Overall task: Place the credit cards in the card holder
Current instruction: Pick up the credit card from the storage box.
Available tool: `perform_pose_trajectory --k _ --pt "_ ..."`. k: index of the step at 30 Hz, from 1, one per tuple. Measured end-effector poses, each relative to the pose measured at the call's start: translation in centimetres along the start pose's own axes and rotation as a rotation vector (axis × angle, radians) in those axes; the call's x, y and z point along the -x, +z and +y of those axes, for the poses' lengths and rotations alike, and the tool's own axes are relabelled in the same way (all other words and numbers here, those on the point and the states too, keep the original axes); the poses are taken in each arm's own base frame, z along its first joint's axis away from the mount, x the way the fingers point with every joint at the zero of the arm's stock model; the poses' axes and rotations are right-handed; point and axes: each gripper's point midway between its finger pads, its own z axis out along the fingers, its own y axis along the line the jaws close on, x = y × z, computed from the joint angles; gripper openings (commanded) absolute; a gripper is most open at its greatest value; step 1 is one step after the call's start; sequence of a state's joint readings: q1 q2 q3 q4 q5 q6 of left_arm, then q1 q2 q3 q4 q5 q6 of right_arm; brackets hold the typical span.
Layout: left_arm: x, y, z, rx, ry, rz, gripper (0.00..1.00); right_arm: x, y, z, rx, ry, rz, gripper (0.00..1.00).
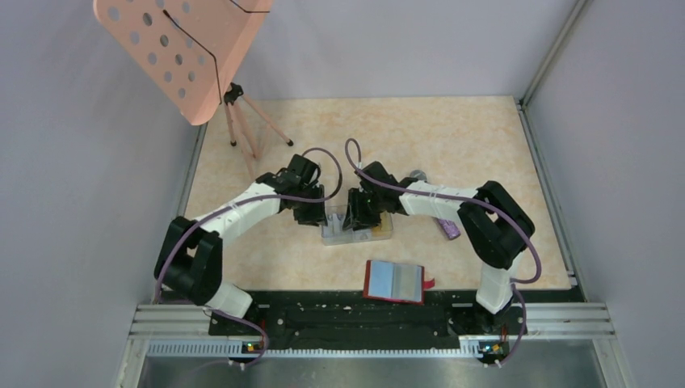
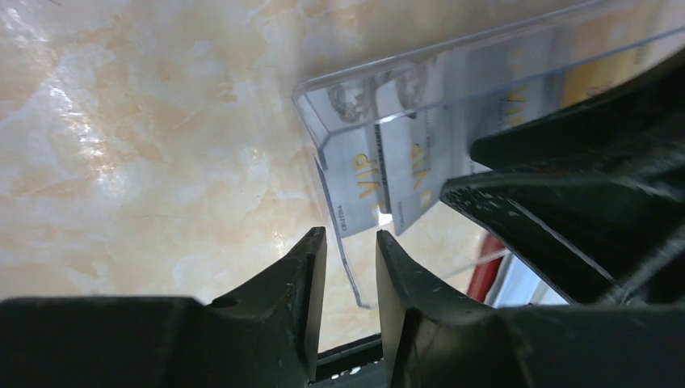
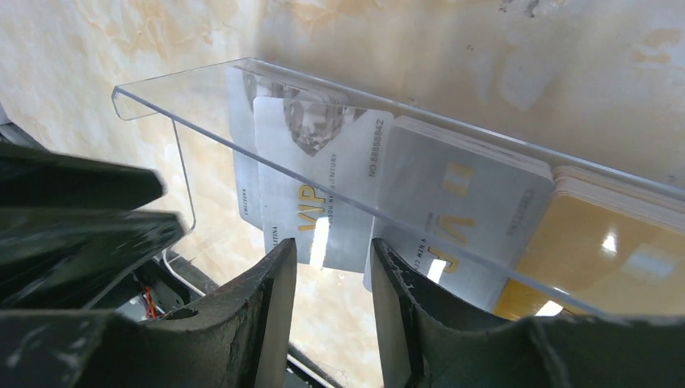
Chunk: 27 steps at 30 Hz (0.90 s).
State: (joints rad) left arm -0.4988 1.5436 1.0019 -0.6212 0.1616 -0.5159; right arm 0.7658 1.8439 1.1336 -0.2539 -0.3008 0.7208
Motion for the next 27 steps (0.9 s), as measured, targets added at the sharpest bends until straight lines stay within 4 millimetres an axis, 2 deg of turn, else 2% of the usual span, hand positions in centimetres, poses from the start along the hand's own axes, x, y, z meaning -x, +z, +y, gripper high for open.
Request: perform_pose_trajectory --k 2,5,8,10,13,17,18,21,24,27 --pt "0.6 -1.2 -0.5 -0.022 0.012 -0.043 0.34 0.1 -0.1 -0.1 -0.007 -0.003 -0.004 0.40" --pt "1.3 -2.8 -1.5 -0.061 0.031 -0.093 0.26 0.0 -0.2 -0.2 -0.013 -0.002 -0.004 0.40" --pt "1.9 -3.2 -2.5 -0.100 0.048 -0.108 0.19 0.0 -0.2 -0.2 -0.014 -0.001 -0.003 0.41" --pt "1.8 -2.9 -2.9 -0.113 0.055 -0.094 0.21 0.0 -0.2 -0.2 -0.014 -0.001 -0.002 0.41" --pt "1.3 -1.6 -3.2 -0.120 0.064 -0.054 0.34 0.0 -0.2 -0.2 -0.014 -0.001 -0.002 0.39" --pt "0.4 0.1 -3.1 -0.109 0.054 0.003 0.41 0.0 -0.2 -0.2 -0.014 -0.001 -0.001 0.26" --pt "0.3 0.4 -3.0 -0.104 0.050 0.012 0.42 0.0 -0.2 -0.2 -0.014 -0.001 -0.001 0.18" --pt "0.3 0.9 -2.8 -0.093 0.033 0.020 0.43 -0.1 -0.2 -0.3 -0.015 -0.001 -0.001 0.05" --pt "0.3 1.6 -2.7 -0.087 0.023 0.028 0.43 -0.1 -0.2 -0.3 -0.016 -0.001 0.000 0.00" --pt "0.1 2.4 -2.5 -0.077 0.013 0.043 0.43 -0.2 0.0 -0.4 -0.020 0.001 0.004 0.00"
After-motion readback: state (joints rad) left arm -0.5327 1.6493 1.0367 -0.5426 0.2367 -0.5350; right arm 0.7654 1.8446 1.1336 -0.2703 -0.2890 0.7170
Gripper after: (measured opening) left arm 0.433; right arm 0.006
